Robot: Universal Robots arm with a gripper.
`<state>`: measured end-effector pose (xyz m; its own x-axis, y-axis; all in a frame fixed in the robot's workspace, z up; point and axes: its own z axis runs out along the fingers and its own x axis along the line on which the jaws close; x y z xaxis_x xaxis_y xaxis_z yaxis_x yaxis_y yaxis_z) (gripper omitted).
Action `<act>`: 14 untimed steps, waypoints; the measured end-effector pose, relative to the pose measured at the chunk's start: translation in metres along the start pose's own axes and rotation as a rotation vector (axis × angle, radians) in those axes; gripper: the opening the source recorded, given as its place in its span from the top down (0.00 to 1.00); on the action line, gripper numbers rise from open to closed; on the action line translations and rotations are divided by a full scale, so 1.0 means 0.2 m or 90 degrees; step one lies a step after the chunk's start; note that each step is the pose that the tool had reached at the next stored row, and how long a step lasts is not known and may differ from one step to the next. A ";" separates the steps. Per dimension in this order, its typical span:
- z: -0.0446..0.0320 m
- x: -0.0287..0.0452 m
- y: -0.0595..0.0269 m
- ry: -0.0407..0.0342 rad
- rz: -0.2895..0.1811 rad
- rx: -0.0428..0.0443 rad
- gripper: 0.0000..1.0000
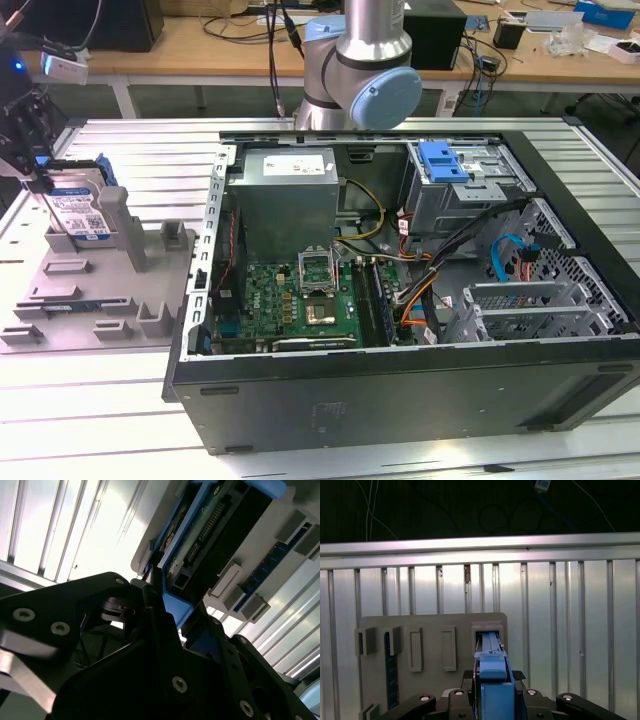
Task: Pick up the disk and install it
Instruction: 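Pick up the disk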
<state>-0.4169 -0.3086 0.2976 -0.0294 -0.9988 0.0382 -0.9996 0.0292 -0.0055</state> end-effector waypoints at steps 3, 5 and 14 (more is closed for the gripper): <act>0.001 0.000 0.000 0.0000 0.000 0.0000 0.61; 0.001 0.000 0.000 0.0000 0.000 0.0000 0.61; 0.001 0.000 0.000 0.0000 0.000 0.0000 0.63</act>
<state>-0.4169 -0.3086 0.2973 -0.0294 -0.9988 0.0382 -0.9996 0.0292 -0.0055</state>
